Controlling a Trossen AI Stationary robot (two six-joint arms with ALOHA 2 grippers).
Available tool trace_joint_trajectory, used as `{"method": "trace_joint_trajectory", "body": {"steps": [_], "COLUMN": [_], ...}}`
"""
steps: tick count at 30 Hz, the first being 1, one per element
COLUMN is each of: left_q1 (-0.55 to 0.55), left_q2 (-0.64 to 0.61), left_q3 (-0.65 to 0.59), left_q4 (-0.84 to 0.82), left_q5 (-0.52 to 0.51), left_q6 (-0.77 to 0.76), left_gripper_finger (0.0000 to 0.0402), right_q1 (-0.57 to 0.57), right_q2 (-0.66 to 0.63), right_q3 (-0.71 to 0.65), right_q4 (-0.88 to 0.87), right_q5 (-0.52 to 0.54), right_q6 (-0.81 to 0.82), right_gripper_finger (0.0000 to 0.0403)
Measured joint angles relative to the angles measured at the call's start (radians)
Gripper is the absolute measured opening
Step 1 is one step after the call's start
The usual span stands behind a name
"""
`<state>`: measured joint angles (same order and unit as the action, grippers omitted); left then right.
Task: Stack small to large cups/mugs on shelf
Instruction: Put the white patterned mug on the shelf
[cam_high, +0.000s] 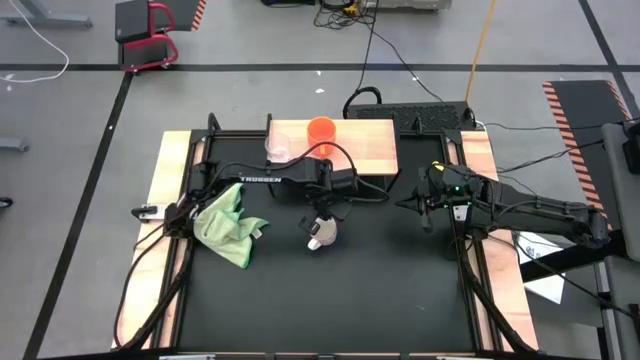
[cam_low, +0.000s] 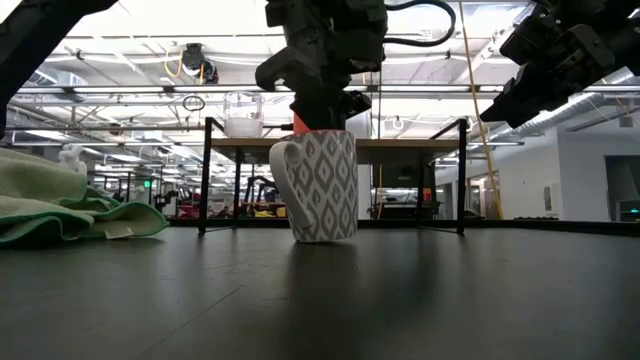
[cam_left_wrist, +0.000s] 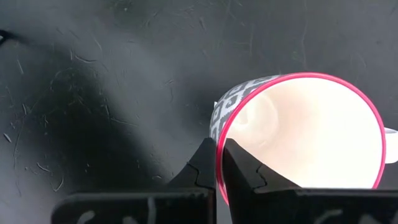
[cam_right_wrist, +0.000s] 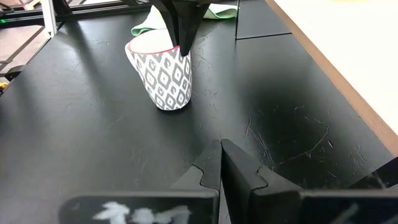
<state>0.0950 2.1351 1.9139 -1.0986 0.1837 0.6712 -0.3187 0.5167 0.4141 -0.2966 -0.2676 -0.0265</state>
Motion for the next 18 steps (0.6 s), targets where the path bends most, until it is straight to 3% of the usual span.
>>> {"method": "trace_joint_trajectory", "body": {"steps": [18], "left_q1": [-0.010], "left_q2": [0.005], "left_q3": [-0.003], "left_q4": [0.030], "left_q5": [-0.025], "left_q6": [-0.015], "left_gripper_finger": [0.0033], "right_q1": [0.000], "right_q2": [0.000], "right_q3": [0.000], "right_q4": [0.000], "right_q5": [0.000], "right_q6": [0.000], "right_gripper_finger": [0.0000]}}
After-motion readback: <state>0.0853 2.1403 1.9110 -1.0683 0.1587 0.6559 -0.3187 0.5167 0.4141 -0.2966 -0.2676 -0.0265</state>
